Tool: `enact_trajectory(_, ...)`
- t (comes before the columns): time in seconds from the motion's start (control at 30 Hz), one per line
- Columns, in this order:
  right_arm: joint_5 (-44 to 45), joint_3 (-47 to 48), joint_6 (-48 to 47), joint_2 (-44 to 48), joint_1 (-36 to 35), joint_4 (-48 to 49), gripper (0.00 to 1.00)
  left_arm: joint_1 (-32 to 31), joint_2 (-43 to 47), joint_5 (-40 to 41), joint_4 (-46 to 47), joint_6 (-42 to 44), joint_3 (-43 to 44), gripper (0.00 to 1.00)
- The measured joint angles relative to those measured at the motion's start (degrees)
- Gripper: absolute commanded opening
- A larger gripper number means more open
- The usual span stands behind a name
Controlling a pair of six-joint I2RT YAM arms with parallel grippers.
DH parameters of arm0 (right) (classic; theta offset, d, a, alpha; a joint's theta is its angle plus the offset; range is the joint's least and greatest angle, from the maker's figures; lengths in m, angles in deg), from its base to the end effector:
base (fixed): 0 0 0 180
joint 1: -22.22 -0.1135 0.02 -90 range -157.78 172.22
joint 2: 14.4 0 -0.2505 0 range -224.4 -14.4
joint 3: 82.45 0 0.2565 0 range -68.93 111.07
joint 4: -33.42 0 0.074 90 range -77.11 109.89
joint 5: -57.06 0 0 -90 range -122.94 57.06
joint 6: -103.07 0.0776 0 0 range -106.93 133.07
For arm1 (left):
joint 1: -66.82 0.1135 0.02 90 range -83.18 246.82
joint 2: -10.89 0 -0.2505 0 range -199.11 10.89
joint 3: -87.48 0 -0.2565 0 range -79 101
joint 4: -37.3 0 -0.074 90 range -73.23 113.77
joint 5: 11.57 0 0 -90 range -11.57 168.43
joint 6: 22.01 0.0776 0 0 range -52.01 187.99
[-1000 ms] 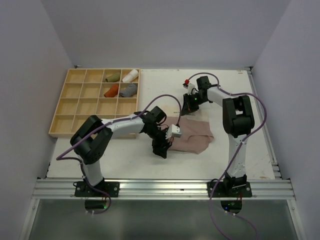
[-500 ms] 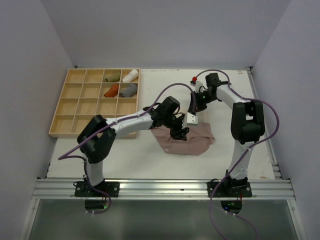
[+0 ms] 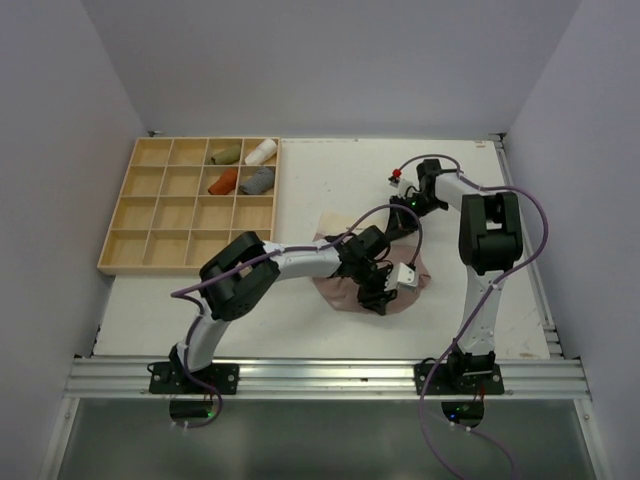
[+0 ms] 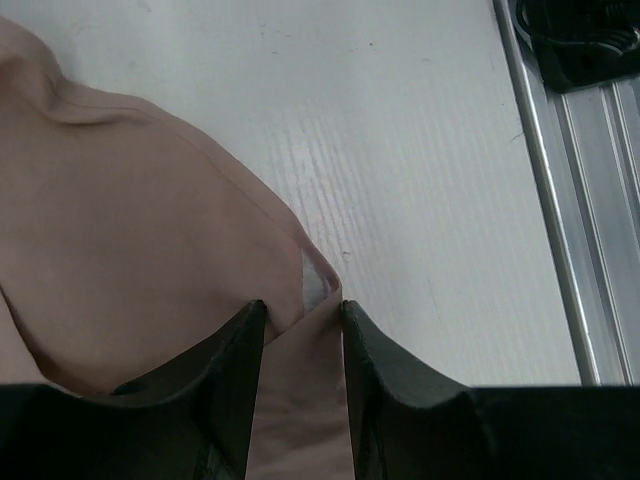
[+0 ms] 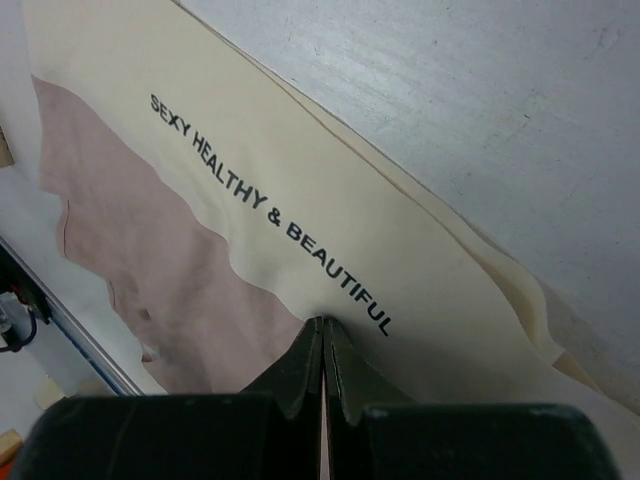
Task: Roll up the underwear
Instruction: Flatten the underwear
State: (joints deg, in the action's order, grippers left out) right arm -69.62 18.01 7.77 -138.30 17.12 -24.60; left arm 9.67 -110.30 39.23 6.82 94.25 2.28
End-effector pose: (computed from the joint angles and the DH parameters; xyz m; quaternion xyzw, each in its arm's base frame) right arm 0.4095 0.0831 0.0847 -0.1091 0.9406 0.3137 0.0712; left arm 0.2044 -0.4070 0.1015 0.6721 0.6105 -0.3814 0.1733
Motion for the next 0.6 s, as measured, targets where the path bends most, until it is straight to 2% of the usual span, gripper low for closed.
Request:
enact_trajectory(0.07, -0.11, 0.72, 0.07, -0.55, -0.02, -0.66, 0.03, -0.46, -0.42, -0.61, -1.51, 2.08, 0.92, 0.47)
enact_trajectory(0.17, -0.61, 1.25, -0.04, -0.85, -0.02, -1.25, 0.11, -1.6, -0.24, -1.44, -2.64, 4.24, 0.92, 0.59)
enact_trajectory(0.37, -3.82, -0.74, -1.9, 2.27, 0.33, -1.11, 0.27, -1.49, 5.2, -0.98, -0.59, 0.0, -4.02, 0.68)
enact_trajectory(0.4, -4.13, -1.11, -2.29, 3.98, 0.59, -1.75, 0.38, -0.66, 6.95, -0.96, 0.31, -1.97, -4.72, 0.69)
enact_trajectory(0.53, -5.05, -1.64, -5.68, 14.36, 3.89, -4.46, 0.46, 5.53, 14.47, 0.61, 5.57, -8.57, -4.63, 0.76)
enact_trajectory(0.6, -4.26, -3.56, -8.44, 21.27, 6.56, -4.92, 0.6, 9.16, 16.72, 1.9, 6.73, -9.79, -2.71, 0.78)
